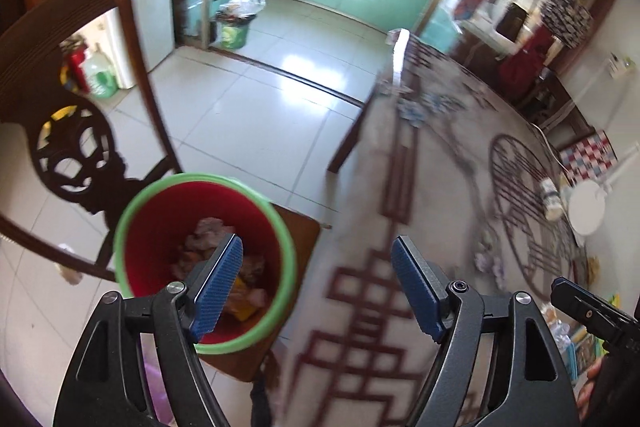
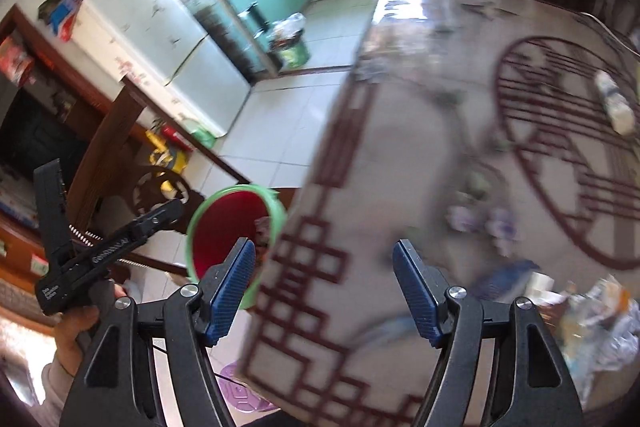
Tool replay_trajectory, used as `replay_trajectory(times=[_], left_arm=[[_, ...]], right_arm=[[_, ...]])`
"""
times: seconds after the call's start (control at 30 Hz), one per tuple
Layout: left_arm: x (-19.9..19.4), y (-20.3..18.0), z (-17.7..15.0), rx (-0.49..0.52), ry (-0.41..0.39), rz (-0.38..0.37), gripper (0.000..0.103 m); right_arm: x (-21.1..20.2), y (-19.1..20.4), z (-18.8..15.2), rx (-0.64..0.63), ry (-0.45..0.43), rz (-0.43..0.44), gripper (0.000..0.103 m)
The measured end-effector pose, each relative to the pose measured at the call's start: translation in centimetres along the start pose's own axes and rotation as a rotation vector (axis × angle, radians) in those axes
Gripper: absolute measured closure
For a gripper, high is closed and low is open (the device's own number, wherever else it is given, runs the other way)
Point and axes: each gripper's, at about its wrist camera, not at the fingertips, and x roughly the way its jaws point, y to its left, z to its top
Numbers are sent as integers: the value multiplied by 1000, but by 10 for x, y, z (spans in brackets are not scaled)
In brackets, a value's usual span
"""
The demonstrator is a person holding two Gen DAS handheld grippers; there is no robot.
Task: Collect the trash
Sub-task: 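Move both tools back toward the remaining trash on the table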
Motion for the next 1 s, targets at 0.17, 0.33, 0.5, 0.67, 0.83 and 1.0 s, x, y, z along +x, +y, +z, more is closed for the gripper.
replay_trajectory(times=[0.17, 0.33, 0.5, 0.67, 0.83, 1.0], left_arm=[[5, -67, -21, 101, 35, -70, 23], [12, -128, -51, 185, 99, -135, 22], [19, -176, -80, 230, 159, -170, 22], [25, -209, -102, 267, 199, -189, 22], [34, -238, -120, 305, 243, -199, 22], [39, -261, -130, 346, 271, -202, 22]], right_arm=[[-45, -85, -15, 22, 21, -116, 32], [-70, -159, -32, -83, 116, -273, 32], [-79, -212, -43, -105, 164, -298, 32], [-70, -234, -48, -111, 204, -289, 32], [-41, -248, -51, -132, 263, -263, 32], [-9, -253, -51, -169, 312, -250, 32]])
